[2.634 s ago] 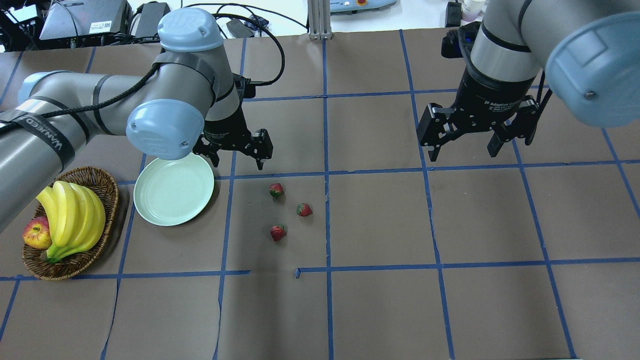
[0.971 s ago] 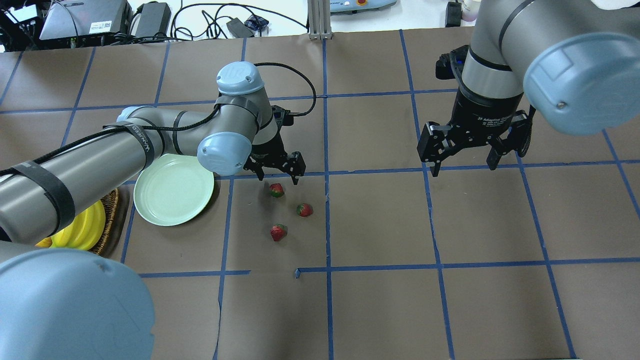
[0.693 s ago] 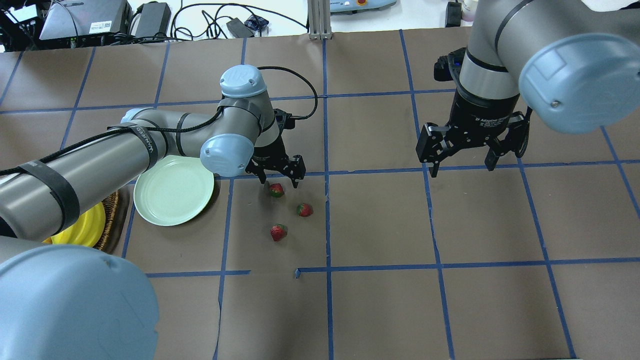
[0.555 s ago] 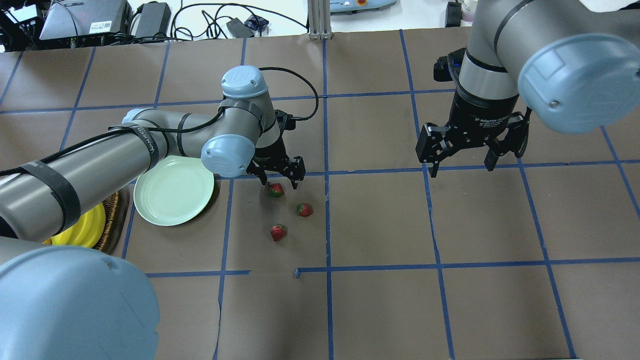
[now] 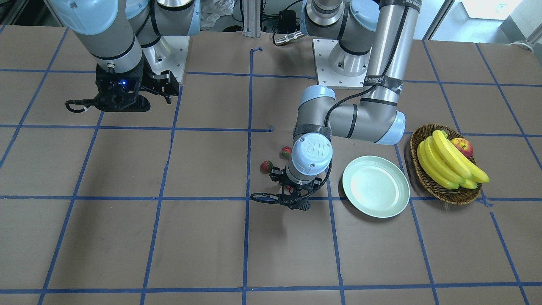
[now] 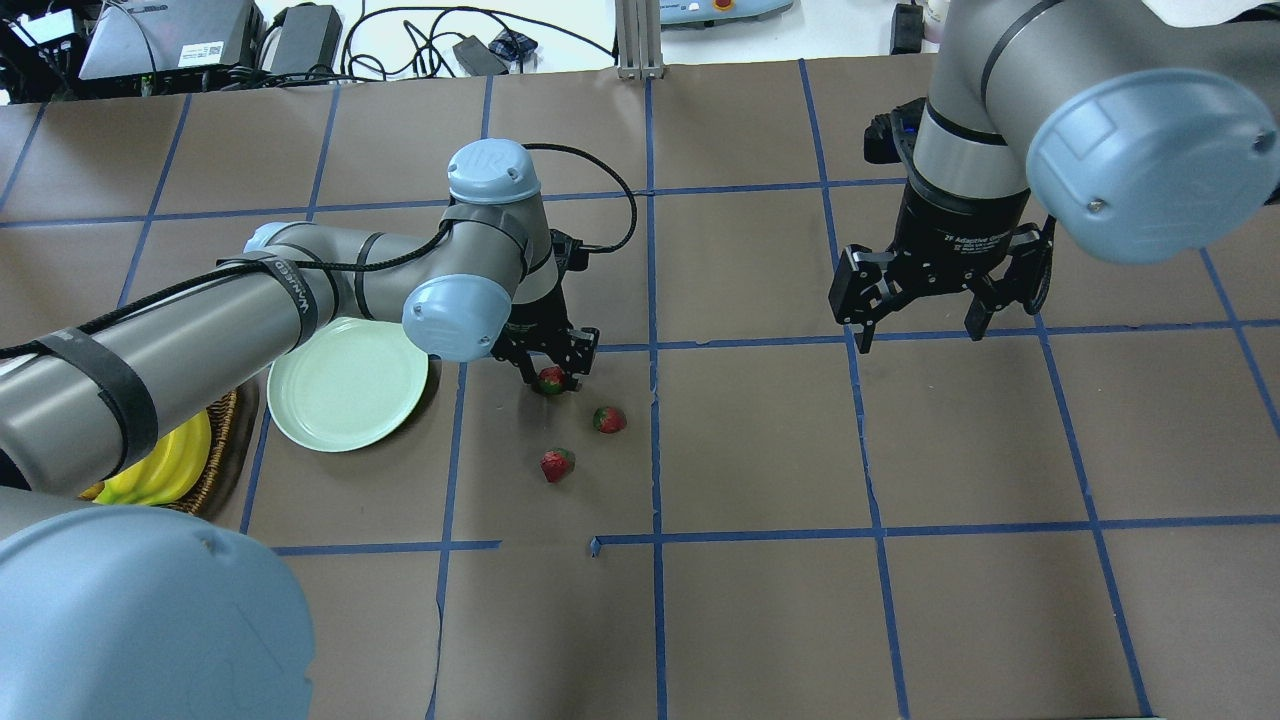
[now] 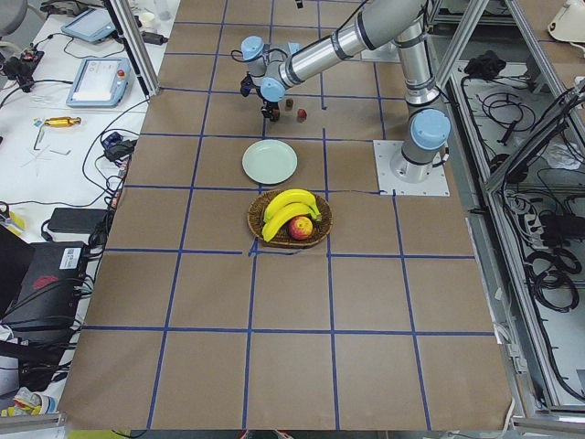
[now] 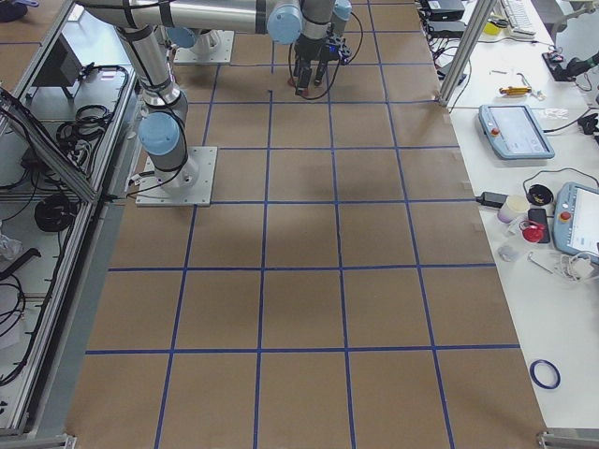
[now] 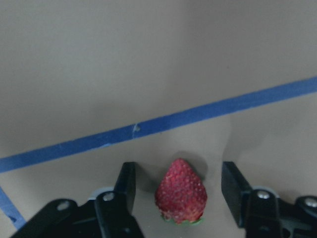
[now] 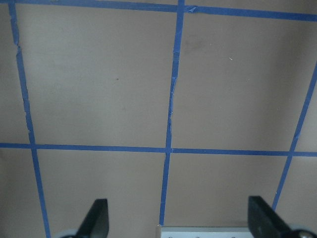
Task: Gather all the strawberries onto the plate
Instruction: 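Close the left gripper on the strawberry nearest the plate, then lift the strawberry with the left gripper and carry it over the plate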
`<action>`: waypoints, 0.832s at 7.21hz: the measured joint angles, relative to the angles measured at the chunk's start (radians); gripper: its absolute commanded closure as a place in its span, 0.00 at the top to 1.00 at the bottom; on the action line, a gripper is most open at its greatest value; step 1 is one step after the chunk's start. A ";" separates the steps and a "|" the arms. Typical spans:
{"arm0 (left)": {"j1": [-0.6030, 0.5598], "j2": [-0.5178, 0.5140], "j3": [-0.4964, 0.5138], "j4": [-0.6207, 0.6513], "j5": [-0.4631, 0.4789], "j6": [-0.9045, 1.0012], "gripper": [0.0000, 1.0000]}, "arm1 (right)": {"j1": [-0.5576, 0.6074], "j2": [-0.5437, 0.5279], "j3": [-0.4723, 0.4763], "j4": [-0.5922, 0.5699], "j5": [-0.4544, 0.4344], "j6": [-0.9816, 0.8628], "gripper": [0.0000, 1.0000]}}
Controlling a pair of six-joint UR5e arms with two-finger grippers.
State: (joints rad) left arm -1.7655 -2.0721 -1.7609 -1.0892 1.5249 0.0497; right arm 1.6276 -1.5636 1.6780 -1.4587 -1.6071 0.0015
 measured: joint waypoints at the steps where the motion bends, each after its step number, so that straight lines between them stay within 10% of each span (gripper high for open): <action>1: 0.000 0.003 -0.002 -0.003 0.002 0.001 0.03 | 0.000 0.002 0.000 -0.001 0.000 0.000 1.00; 6: 0.000 0.016 0.006 -0.004 0.032 0.010 0.00 | 0.000 0.004 -0.001 -0.003 0.000 -0.001 1.00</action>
State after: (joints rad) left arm -1.7654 -2.0557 -1.7554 -1.0934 1.5569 0.0598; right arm 1.6275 -1.5601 1.6774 -1.4616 -1.6070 0.0001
